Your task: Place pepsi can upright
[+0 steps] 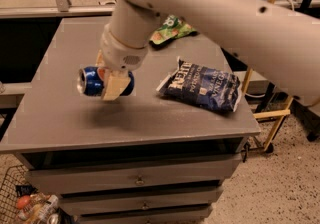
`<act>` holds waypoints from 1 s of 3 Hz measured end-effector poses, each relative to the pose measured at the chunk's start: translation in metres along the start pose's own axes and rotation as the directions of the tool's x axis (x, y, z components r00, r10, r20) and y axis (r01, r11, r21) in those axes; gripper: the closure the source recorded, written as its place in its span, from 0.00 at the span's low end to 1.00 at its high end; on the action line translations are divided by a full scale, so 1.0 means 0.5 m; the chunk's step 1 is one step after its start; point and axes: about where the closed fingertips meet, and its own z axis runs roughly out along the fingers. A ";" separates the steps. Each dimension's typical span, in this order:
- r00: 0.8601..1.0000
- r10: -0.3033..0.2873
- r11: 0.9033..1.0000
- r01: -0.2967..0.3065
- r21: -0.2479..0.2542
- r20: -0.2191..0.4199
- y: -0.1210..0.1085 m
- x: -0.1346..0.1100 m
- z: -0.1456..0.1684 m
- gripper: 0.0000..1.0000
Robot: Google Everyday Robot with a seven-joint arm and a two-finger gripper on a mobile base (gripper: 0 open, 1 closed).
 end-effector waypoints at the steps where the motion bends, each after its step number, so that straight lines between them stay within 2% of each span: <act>1: 0.998 0.020 1.000 -0.021 0.013 0.061 0.022 0.020 -0.032 1.00; 2: 0.998 0.023 1.000 -0.024 0.012 0.061 0.022 0.018 -0.032 1.00; 3: 0.990 0.066 0.996 -0.073 0.055 0.125 0.013 0.010 -0.027 1.00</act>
Offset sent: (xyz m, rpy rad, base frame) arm -0.0044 -0.0196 0.0080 0.0617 0.0201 -0.0102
